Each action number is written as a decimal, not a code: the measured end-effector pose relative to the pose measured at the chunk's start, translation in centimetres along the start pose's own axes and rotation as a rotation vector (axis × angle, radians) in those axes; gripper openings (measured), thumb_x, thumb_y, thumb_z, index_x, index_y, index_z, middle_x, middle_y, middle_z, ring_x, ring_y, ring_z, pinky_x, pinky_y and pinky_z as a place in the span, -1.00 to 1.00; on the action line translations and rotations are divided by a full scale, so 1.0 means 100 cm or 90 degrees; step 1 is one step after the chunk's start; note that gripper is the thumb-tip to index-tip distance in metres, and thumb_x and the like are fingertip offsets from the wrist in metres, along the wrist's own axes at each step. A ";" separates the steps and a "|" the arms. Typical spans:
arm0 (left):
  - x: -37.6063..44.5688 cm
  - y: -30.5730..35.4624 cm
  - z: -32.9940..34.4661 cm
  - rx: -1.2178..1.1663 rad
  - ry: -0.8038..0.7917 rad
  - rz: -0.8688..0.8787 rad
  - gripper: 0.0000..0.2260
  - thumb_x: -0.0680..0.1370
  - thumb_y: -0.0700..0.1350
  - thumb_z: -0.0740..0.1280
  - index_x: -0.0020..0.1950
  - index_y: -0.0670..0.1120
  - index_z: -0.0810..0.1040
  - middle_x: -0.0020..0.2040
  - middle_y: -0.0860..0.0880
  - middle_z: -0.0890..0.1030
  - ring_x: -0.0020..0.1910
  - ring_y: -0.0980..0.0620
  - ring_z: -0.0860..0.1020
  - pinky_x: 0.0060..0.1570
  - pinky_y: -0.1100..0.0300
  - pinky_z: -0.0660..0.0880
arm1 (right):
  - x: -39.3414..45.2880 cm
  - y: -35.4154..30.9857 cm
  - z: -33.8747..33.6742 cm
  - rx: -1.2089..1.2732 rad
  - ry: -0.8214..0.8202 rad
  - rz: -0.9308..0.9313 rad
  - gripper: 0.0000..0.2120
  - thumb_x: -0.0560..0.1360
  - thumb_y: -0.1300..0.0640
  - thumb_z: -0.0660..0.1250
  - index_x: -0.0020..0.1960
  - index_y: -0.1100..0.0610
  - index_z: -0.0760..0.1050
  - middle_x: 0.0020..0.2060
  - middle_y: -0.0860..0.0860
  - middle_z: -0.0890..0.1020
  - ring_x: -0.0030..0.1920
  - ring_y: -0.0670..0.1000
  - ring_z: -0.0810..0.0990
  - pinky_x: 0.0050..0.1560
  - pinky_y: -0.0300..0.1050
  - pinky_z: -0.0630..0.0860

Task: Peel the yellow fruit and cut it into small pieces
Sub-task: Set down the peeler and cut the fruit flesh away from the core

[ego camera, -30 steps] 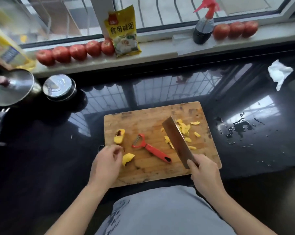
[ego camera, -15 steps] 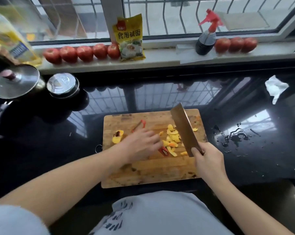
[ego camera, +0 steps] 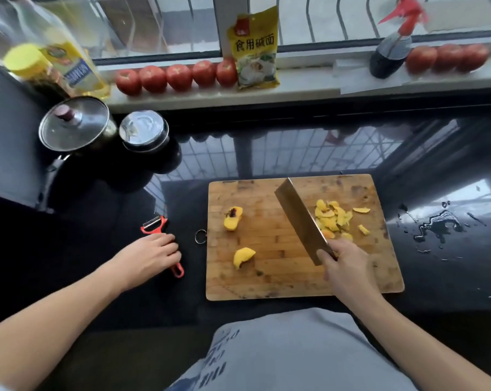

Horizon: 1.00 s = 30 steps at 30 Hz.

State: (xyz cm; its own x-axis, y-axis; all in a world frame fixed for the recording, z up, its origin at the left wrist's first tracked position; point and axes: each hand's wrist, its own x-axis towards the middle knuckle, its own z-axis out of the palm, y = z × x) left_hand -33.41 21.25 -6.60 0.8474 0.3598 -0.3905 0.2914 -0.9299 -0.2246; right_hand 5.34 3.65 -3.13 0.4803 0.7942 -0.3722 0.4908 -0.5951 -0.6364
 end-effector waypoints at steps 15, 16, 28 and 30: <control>0.108 0.109 -0.063 -0.761 -0.009 -0.256 -0.42 0.61 -0.08 0.44 0.60 0.10 0.33 0.43 0.12 0.38 0.39 0.08 0.42 0.43 0.11 0.41 | -0.019 0.011 -0.015 0.054 -0.011 0.047 -0.90 0.62 0.14 0.32 -0.05 0.01 0.58 -0.24 -0.01 0.59 -0.24 0.00 0.57 -0.33 -0.24 0.39; 0.110 0.111 -0.068 -0.867 -0.009 -0.309 -0.43 0.60 -0.05 0.45 0.58 0.08 0.36 0.39 0.10 0.43 0.31 0.09 0.48 0.40 0.08 0.47 | -0.018 0.010 -0.015 0.041 -0.017 0.037 -0.88 0.62 0.14 0.32 -0.06 -0.01 0.57 -0.23 -0.03 0.58 -0.24 0.00 0.57 -0.33 -0.23 0.40; 0.132 0.172 -0.096 -1.604 0.067 -0.631 -0.70 0.59 -0.35 0.39 0.29 -0.10 0.57 0.26 -0.18 0.63 0.13 -0.11 0.70 0.13 0.07 0.66 | -0.021 0.009 0.001 -0.074 -0.127 -0.111 -0.76 0.63 0.17 0.29 -0.08 -0.16 0.49 -0.18 -0.22 0.53 -0.14 -0.17 0.52 -0.22 -0.34 0.39; 0.135 0.176 -0.099 -1.499 0.060 -0.644 -0.63 0.54 -0.36 0.45 0.29 -0.04 0.59 0.20 -0.09 0.67 0.10 -0.02 0.71 0.12 0.10 0.66 | -0.019 0.010 0.005 -0.071 -0.154 -0.116 -0.75 0.63 0.18 0.30 -0.07 -0.18 0.49 -0.17 -0.22 0.52 -0.14 -0.16 0.53 -0.19 -0.35 0.42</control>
State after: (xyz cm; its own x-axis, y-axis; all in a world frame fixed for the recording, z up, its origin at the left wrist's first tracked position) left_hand -12.47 8.99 -7.00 0.2358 0.5638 -0.7915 0.1210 0.7912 0.5995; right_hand 4.53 1.57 -3.39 0.1967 0.8872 -0.4174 0.6355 -0.4395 -0.6348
